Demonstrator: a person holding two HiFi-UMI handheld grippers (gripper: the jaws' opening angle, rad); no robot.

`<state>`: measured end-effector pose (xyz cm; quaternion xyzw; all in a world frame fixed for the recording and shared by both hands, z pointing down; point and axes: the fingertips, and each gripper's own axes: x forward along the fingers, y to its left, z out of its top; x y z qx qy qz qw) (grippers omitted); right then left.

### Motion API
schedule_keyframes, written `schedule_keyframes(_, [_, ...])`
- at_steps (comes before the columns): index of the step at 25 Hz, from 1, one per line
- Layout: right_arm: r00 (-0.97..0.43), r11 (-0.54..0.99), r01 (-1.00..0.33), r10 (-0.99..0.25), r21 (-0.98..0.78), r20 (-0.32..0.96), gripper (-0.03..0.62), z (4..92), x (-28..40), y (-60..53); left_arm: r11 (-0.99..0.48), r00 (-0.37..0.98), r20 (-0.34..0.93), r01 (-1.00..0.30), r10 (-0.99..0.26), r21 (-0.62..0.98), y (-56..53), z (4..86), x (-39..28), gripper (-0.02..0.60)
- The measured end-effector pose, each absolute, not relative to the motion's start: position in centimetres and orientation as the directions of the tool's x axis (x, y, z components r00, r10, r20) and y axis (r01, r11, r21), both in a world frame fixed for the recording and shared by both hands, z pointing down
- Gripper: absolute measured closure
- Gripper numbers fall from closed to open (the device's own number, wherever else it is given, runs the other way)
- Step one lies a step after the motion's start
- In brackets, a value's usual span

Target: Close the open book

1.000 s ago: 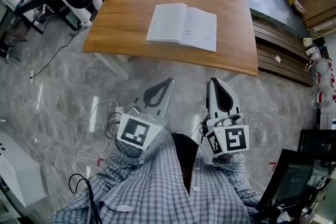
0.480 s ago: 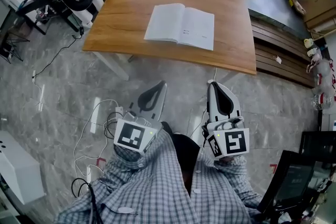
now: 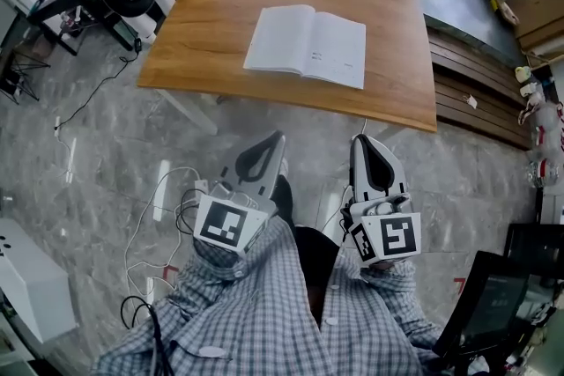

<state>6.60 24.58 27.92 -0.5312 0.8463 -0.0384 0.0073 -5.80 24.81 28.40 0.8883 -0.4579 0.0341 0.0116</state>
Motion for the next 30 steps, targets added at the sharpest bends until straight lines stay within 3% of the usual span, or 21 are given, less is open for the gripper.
schedule_keyframes(30, [-0.369, 0.364, -0.929, -0.92, -0.064, 0.133, 0.574, 29.4, 1.2, -5.7, -0.624, 0.629, 0.124, -0.777, -0.767, 0.083, -6.6, 30.8, -11.8, 0.572])
